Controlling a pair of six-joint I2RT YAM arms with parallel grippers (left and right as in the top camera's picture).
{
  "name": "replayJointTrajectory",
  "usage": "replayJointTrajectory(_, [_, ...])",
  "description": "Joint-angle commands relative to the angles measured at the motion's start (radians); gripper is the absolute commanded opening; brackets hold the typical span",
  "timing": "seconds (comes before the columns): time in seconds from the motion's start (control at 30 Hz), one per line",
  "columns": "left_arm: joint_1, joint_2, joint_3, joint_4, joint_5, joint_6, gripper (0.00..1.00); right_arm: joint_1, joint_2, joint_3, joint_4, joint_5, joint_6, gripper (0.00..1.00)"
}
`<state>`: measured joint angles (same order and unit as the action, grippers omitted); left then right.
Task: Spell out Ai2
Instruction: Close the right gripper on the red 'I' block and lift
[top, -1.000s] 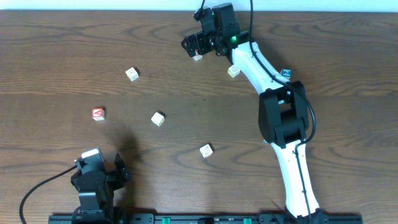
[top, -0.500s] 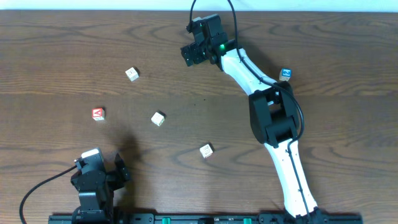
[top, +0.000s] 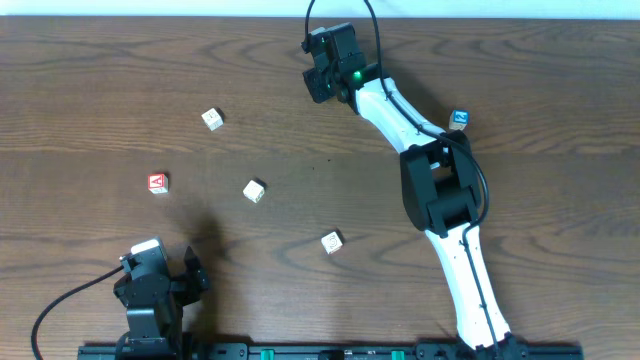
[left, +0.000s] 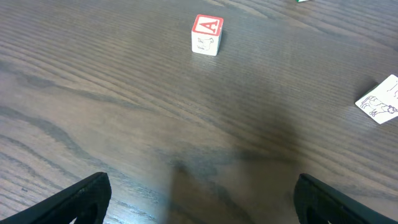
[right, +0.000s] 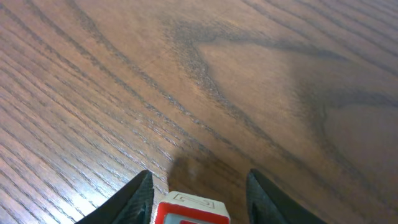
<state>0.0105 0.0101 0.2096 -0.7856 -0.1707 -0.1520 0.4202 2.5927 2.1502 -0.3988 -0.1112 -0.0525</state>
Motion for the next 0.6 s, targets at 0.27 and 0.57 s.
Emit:
replayJointTrajectory(0.27, [0.002, -0.005, -0.025, -0.040, -0.003, 0.014, 0.95, 0.002, 0.007, 0.013, -0.021, 0.004, -0.002, 0.37])
replayJointTrajectory(0.57, [0.002, -0.005, -0.025, -0.040, -0.003, 0.014, 0.95, 0.002, 0.005, 0.014, -0.032, 0.010, -0.001, 0.31])
